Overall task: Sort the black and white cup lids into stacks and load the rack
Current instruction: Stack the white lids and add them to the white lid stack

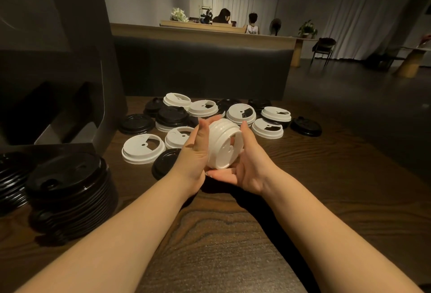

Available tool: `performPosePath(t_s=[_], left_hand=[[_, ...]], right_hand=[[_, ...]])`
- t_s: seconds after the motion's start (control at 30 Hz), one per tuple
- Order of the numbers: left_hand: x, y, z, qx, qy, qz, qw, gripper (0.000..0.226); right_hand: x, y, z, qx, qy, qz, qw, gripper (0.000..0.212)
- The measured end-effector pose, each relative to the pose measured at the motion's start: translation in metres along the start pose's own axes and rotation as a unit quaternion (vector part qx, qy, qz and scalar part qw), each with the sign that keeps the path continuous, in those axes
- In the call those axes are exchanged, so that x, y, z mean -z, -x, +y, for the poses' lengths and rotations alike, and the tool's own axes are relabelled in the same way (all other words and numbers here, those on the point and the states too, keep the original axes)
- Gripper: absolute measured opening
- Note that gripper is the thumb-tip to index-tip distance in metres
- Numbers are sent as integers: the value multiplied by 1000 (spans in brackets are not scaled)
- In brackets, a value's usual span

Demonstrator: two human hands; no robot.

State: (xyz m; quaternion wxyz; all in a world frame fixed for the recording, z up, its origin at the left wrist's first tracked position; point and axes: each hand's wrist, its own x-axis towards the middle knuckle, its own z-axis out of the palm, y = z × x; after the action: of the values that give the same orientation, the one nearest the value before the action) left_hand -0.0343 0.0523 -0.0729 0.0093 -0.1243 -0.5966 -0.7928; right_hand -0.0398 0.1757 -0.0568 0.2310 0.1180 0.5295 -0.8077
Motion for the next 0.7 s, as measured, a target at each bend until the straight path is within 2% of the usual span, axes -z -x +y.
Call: performPosePath(t_s=[0.1,0.2,0.27,0.3,0.37,0.43,0.5,0.6,0.7], left_hand=[[-1,1,0,-15,-22,-6,1000,80],[0,1,0,-20,-34,-18,999,82],[-1,0,-1,-13,-29,-21,999,80],[-2,0,-1,-7,-19,-8,1000,70],[-3,-3,-1,13,32,34,999,47],[0,-9,1,28,110,75,991,28],[6,-13,5,33,139,108,984,16],[14,-14,6,37,93,123,987,15],[16,-13,5,31,-17,119,992,31]], right_hand=[[-1,2,-3,-33,-15,11,999,72],[-2,4,-4,-31,-19,9,999,70],[-2,3,-2,-20,14,6,1000,75],[-1,1,0,-11,48,7,999,80],[-2,1,4,33,124,12,992,79],[-6,3,6,120,167,18,979,59],[-5,2,6,209,198,34,957,41],[1,-1,5,275,247,64,927,29],[7,-4,3,306,275,92,907,28]])
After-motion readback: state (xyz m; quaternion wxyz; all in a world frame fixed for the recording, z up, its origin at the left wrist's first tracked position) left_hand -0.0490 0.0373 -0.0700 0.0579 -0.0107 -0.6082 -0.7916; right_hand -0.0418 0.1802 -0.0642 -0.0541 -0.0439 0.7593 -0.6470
